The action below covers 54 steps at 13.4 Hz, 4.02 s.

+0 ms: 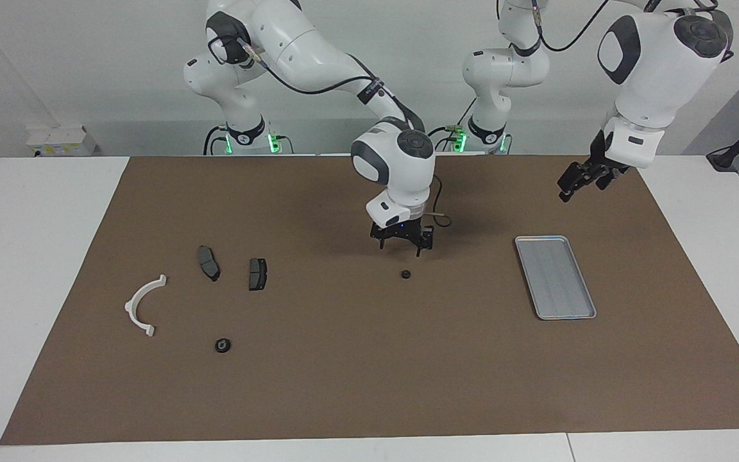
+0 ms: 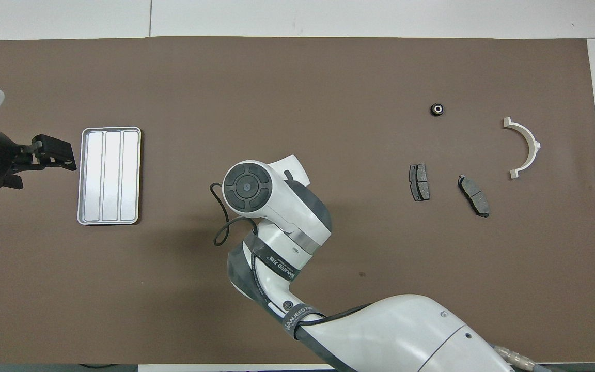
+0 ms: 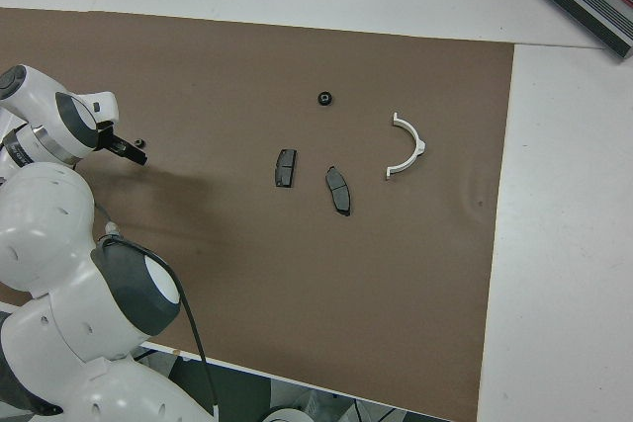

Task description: Place bearing gear from tray to pile

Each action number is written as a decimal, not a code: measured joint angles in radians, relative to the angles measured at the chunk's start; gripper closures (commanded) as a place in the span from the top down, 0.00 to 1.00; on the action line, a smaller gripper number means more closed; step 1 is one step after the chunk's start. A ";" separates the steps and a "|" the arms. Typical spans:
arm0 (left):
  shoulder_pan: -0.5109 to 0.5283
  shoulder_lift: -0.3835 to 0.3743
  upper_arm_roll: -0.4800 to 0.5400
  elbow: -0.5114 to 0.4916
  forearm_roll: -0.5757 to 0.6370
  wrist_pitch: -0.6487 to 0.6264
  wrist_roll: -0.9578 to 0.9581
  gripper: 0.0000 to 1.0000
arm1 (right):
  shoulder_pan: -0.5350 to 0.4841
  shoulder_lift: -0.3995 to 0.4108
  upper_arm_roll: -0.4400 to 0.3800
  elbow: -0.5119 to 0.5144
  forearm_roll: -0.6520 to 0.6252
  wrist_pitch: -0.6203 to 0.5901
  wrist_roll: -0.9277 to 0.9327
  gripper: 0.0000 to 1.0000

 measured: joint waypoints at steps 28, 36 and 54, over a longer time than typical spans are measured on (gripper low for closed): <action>0.003 -0.004 0.008 0.053 -0.022 -0.114 0.105 1.00 | -0.014 0.144 -0.019 0.184 -0.046 -0.010 -0.006 0.00; 0.003 -0.006 0.007 0.053 -0.022 -0.113 0.105 1.00 | -0.328 0.031 -0.016 0.264 -0.020 -0.223 -0.635 0.00; 0.003 -0.007 0.007 0.053 -0.022 -0.113 0.105 1.00 | -0.515 0.026 -0.011 -0.054 -0.018 0.208 -0.938 1.00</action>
